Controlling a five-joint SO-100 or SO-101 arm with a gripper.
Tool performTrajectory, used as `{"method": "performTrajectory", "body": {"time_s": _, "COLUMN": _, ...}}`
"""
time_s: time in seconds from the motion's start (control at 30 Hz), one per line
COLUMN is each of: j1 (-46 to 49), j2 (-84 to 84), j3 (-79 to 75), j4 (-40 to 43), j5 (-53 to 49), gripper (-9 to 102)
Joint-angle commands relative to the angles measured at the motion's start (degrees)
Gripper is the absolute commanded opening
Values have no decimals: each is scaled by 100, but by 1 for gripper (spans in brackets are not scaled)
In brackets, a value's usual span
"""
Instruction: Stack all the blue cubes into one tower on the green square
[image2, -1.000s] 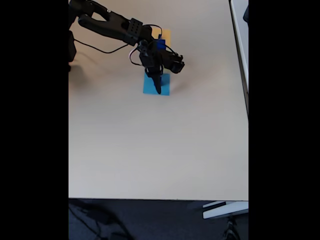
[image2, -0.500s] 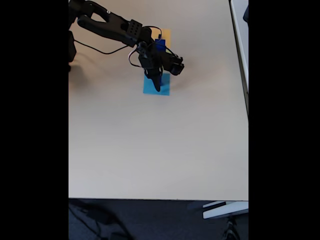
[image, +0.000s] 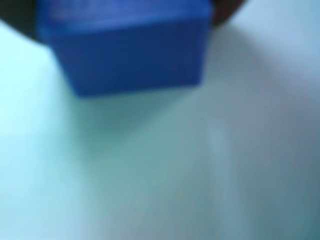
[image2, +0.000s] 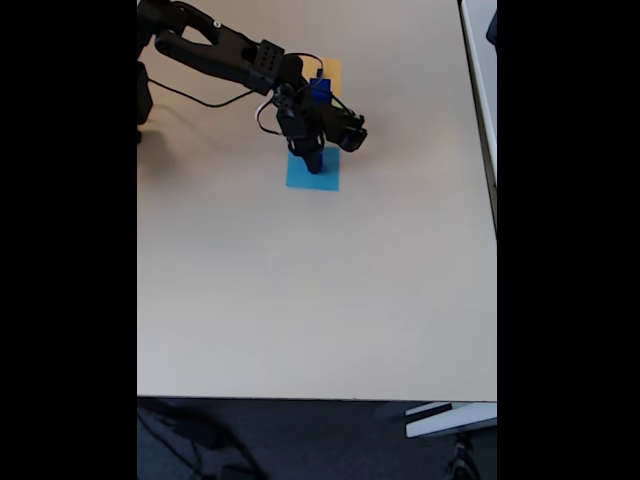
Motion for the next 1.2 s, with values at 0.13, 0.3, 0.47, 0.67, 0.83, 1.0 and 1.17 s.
{"method": "performTrajectory", "body": {"time_s": 0.13, "j1": 44, "j2": 308, "j3": 18, "j4": -79, "j5": -44, "gripper": 4}}
{"method": "performTrajectory", "body": {"time_s": 0.3, "j1": 26, "j2": 677, "j3": 70, "j4": -35, "j5": 35, "gripper": 3}}
{"method": "performTrajectory", "body": {"time_s": 0.47, "j1": 18, "j2": 1090, "j3": -44, "j4": 97, "j5": 114, "gripper": 2}}
{"method": "performTrajectory", "body": {"time_s": 0.67, "j1": 9, "j2": 1459, "j3": -185, "j4": 325, "j5": 220, "gripper": 2}}
{"method": "performTrajectory", "body": {"time_s": 0.83, "j1": -141, "j2": 2057, "j3": -167, "j4": 650, "j5": 457, "gripper": 3}}
{"method": "performTrajectory", "body": {"time_s": 1.0, "j1": -281, "j2": 2426, "j3": -378, "j4": 940, "j5": 589, "gripper": 3}}
{"method": "performTrajectory", "body": {"time_s": 1.17, "j1": -519, "j2": 2531, "j3": -694, "j4": 1274, "j5": 844, "gripper": 3}}
